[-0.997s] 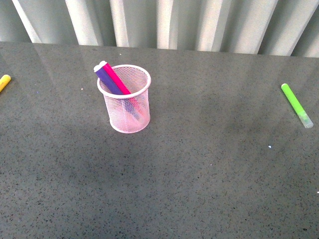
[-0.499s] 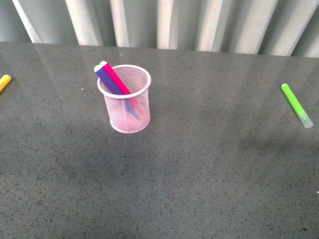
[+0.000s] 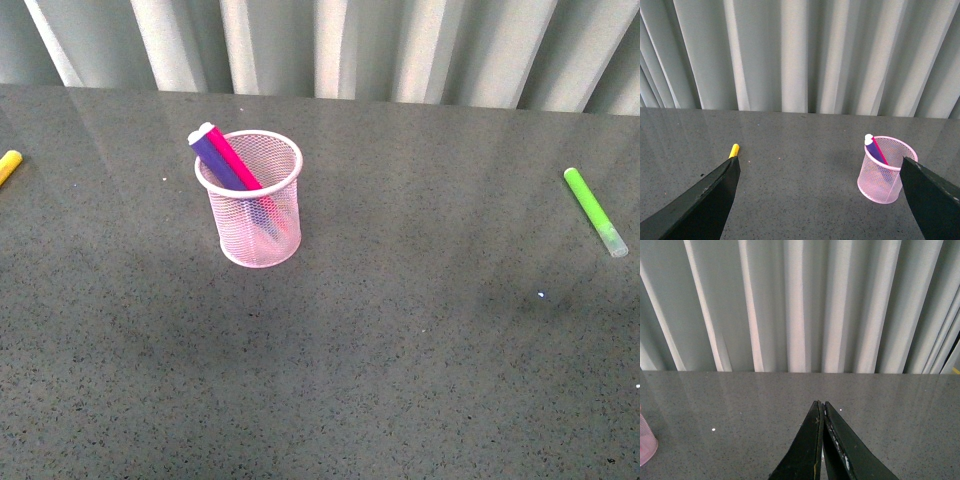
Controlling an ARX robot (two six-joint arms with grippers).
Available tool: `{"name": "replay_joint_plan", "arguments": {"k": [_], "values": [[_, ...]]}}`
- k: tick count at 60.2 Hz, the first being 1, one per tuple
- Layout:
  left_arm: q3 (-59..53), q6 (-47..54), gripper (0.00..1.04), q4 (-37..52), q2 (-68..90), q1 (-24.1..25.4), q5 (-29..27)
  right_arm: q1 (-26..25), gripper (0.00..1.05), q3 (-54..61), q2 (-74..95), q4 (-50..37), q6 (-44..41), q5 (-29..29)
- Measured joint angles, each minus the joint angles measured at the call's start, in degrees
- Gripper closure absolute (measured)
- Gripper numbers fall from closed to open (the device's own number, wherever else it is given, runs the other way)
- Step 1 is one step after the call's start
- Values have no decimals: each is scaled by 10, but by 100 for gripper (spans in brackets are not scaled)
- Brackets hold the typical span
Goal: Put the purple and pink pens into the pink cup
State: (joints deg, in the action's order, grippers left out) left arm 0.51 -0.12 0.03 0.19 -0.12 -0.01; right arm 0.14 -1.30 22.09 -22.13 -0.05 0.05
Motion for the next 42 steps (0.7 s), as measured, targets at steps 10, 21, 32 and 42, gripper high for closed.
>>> {"name": "replay_joint_plan", "arguments": {"k": [10,21,32,42], "values": [[0,0,7,0,0,0,0,0,101,0,-39,38,0,0],[0,0,7,0,0,0,0,0,101,0,-78,77,0,0],[0,0,7,0,0,0,0,0,101,0,-111,110,0,0],[0,0,7,0,0,0,0,0,101,0,-174,191,0,0]]}}
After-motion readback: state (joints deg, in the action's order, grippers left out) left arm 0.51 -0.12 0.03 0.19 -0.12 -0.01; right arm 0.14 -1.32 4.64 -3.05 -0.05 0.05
